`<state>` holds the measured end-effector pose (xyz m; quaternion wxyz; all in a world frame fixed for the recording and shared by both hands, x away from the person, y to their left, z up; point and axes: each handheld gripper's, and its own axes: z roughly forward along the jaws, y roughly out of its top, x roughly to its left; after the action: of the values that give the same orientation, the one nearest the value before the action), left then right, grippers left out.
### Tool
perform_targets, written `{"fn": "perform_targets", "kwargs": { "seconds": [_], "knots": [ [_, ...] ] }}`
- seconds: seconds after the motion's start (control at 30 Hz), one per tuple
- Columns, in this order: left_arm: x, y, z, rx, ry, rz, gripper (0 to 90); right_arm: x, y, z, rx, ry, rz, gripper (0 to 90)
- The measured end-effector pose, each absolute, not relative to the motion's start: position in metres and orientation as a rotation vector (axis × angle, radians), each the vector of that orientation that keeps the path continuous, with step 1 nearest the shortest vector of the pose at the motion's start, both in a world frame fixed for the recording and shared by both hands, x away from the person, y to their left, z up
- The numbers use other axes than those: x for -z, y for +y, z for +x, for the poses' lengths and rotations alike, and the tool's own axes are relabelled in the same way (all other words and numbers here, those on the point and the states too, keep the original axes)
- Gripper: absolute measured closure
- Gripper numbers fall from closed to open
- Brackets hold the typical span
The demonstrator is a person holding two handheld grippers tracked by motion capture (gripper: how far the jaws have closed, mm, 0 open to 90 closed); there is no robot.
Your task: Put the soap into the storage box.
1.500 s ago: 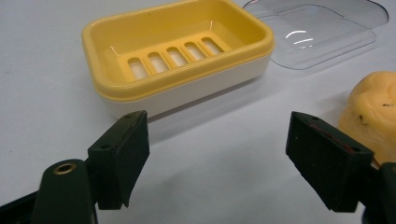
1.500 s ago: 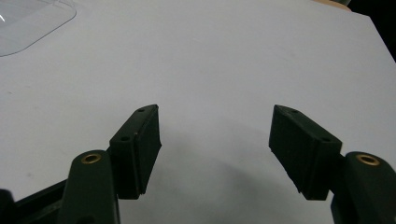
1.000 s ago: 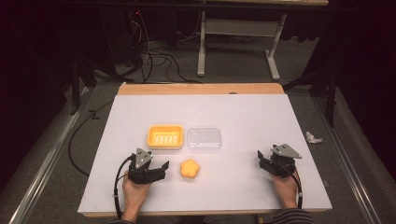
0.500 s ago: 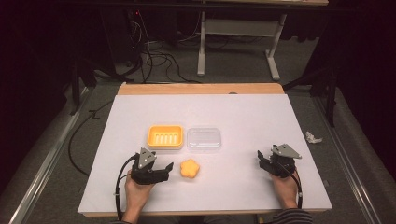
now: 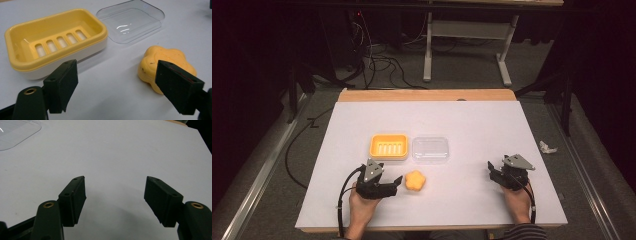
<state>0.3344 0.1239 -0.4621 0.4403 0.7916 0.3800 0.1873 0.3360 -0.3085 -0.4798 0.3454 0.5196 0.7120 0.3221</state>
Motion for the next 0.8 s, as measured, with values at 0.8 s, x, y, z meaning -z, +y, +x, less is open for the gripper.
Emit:
{"fn": "perform_targets", "kwargs": {
  "seconds": [0.8],
  "knots": [
    [0.458, 0.100, 0.331, -0.410, 0.870, 2.025, 16.8, 0.480, -0.309, 0.336, -0.837, 1.848, 1.349, 34.2]
  ]
}}
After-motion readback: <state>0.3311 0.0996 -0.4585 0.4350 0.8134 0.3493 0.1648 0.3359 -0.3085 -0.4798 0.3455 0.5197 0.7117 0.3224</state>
